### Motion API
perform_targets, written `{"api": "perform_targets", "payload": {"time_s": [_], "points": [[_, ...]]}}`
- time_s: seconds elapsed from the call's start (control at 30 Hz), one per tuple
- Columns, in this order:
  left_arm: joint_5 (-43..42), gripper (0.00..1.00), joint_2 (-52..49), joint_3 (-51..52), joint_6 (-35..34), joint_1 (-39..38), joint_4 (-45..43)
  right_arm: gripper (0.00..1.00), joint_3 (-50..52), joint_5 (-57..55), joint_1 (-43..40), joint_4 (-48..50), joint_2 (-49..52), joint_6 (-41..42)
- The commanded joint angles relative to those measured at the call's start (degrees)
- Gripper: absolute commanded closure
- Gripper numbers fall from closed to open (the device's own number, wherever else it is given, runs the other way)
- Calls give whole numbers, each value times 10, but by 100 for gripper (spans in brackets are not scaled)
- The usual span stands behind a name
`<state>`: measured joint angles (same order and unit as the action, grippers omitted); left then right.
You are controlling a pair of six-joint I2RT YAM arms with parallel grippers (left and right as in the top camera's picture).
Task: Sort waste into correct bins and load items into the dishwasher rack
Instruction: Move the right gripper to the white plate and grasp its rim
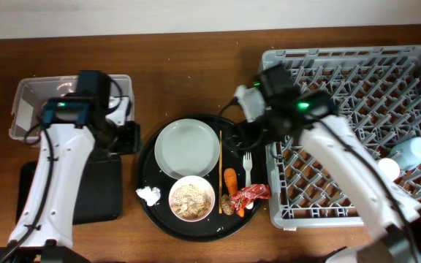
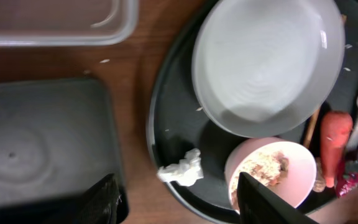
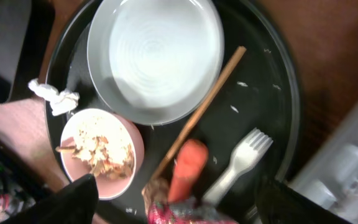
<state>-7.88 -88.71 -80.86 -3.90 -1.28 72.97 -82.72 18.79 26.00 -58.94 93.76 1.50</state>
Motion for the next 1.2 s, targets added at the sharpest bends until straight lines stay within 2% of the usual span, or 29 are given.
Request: {"api": "perform_targets", "payload": {"time_s": [0.0,0.13,0.33,0.67,0.8,1.17], "points": [[7,39,7,-6,-6,33,8,22,-8,-25,35,24,47,32],[7,39,7,-6,-6,34,2,35,-8,-94,59,57,104,128],[7,39,7,-6,-6,34,2,50,-8,-94,63,91,177,191],[7,39,7,-6,-6,34,2,65,-8,-82,63,127,248,216],[7,38,7,-6,-6,34,2,78,-8,-83,63,135,250,216],[7,38,7,-6,-6,34,2,95,-23,-83,61,130,248,215]]}}
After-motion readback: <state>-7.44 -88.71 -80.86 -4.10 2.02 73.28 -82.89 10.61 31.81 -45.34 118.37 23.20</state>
